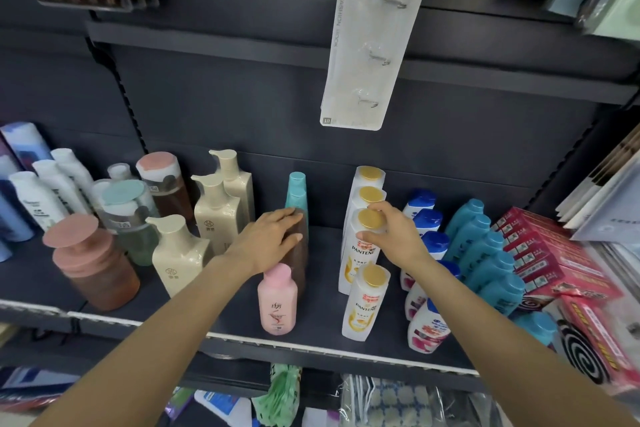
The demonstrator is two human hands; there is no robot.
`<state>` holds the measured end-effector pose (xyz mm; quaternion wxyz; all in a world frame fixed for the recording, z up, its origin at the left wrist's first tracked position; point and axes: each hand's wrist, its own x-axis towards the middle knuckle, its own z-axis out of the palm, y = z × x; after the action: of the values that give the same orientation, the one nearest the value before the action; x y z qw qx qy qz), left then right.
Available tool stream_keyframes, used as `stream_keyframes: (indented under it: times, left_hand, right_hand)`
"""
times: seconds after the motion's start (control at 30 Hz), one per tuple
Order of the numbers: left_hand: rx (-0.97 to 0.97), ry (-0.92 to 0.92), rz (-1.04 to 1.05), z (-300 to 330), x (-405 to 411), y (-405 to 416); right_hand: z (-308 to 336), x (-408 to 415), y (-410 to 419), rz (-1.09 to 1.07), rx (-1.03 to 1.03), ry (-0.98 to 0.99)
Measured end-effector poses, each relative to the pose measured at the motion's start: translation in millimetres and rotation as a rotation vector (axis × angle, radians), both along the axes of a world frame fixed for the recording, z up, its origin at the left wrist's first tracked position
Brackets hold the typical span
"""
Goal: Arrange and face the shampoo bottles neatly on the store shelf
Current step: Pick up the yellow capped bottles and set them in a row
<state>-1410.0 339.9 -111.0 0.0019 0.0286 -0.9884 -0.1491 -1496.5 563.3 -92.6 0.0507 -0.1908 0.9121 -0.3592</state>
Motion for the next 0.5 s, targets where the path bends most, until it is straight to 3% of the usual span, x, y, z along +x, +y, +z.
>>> stream_keyframes:
  times: [0.3, 0.5]
  left_hand:
    - [0.003, -0.006, 0.019, 0, -1, 3]
    - [-0.022, -0.03, 0.023, 3, 0, 5]
  right_hand:
    - [7, 6, 6, -0.077, -0.235, -0.003]
    - [45, 11, 25, -0.16, -0.504, 0.057]
